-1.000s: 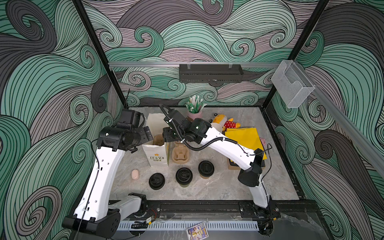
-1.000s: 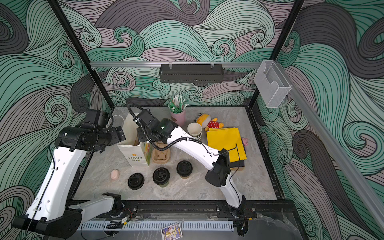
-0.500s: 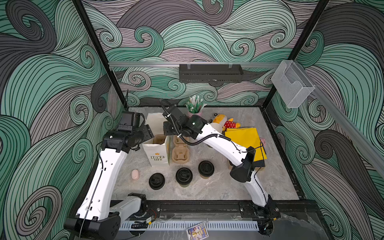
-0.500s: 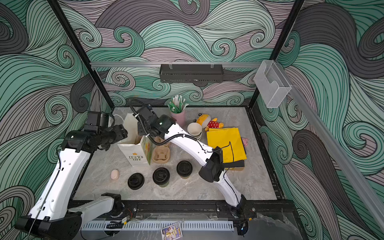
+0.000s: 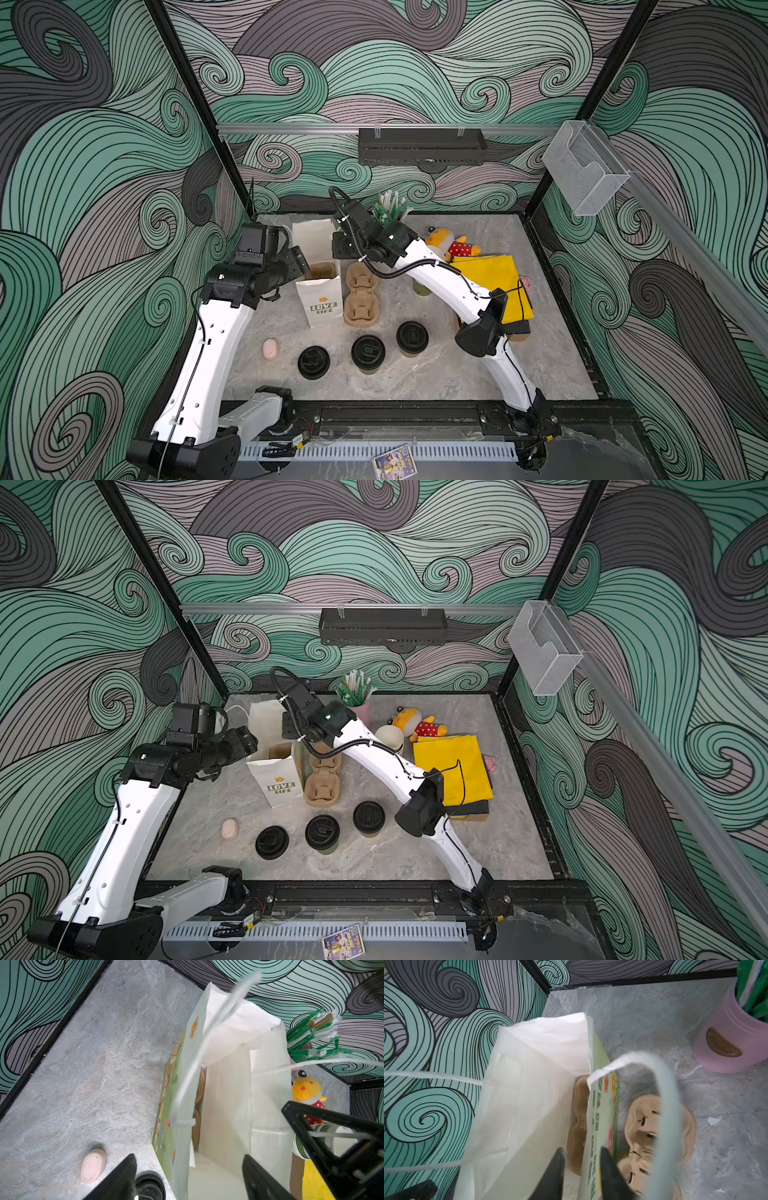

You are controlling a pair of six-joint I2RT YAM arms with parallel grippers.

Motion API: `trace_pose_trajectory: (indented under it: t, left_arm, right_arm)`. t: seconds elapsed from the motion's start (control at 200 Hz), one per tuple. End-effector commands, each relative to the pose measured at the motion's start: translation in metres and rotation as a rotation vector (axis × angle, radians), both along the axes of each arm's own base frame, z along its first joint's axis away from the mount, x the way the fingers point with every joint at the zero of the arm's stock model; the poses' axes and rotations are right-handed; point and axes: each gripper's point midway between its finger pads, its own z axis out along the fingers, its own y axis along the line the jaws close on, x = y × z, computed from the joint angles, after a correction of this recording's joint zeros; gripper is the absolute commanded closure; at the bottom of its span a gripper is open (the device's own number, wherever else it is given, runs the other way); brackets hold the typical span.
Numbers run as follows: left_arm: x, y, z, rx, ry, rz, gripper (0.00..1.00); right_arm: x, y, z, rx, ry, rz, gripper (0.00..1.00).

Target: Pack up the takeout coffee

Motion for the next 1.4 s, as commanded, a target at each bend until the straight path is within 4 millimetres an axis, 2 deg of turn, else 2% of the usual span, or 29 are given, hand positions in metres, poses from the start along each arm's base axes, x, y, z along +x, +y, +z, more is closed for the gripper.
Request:
trace_pose_trajectory:
  t: [0.0, 0.115, 0.19, 0.28, 0.365, 0.495, 0.61, 0.685, 0.765, 0.84, 0.97, 1.251, 1.396]
  left_arm:
    - [-0.008, 0.006, 0.025, 0.004, -0.053, 0.016, 0.16]
    - [-0.014, 0.008, 0.041, 0.014, -0.073, 0.016, 0.14]
    - [-0.02, 0.01, 0.048, 0.017, -0.08, 0.022, 0.13]
    - [-0.03, 0.011, 0.054, 0.015, -0.082, 0.025, 0.13]
    - [-0.041, 0.011, 0.056, 0.001, -0.076, 0.026, 0.13]
    - [-0.058, 0.011, 0.055, -0.025, -0.059, 0.037, 0.13]
    - [-0.066, 0.01, 0.048, -0.039, -0.013, 0.041, 0.13]
    - [-0.068, 0.006, 0.046, -0.055, -0.006, 0.029, 0.13]
    - [-0.065, 0.0, 0.047, -0.084, -0.024, 0.009, 0.13]
    - [-0.063, -0.002, 0.047, -0.101, -0.039, 0.003, 0.13]
    - [-0.06, -0.001, 0.049, -0.107, -0.068, 0.019, 0.13]
    - [-0.058, 0.007, 0.053, -0.107, -0.099, 0.081, 0.14]
    - [-0.058, 0.01, 0.055, -0.09, -0.1, 0.087, 0.15]
  right_arm:
    - [-0.009, -0.006, 0.035, 0.053, -0.028, 0.028, 0.54]
    - [-0.028, -0.019, 0.059, 0.069, -0.041, 0.076, 0.43]
    - [-0.045, -0.035, 0.074, 0.053, -0.051, 0.112, 0.39]
    - [-0.069, -0.059, 0.081, -0.005, -0.06, 0.149, 0.38]
    - [-0.092, -0.087, 0.079, -0.088, -0.079, 0.171, 0.37]
    - [-0.123, -0.14, 0.046, -0.259, -0.041, 0.162, 0.38]
    - [-0.145, -0.179, 0.015, -0.316, 0.05, 0.116, 0.38]
    - [-0.157, -0.198, -0.002, -0.328, 0.103, 0.076, 0.38]
    - [-0.164, -0.209, -0.017, -0.343, 0.147, 0.045, 0.38]
    - [-0.162, -0.205, -0.024, -0.35, 0.161, 0.032, 0.38]
    - [-0.145, -0.172, -0.042, -0.321, 0.17, 0.045, 0.38]
    - [-0.095, -0.107, -0.112, -0.209, 0.281, -0.009, 0.4]
    - [-0.081, -0.096, -0.148, -0.255, 0.325, -0.012, 0.43]
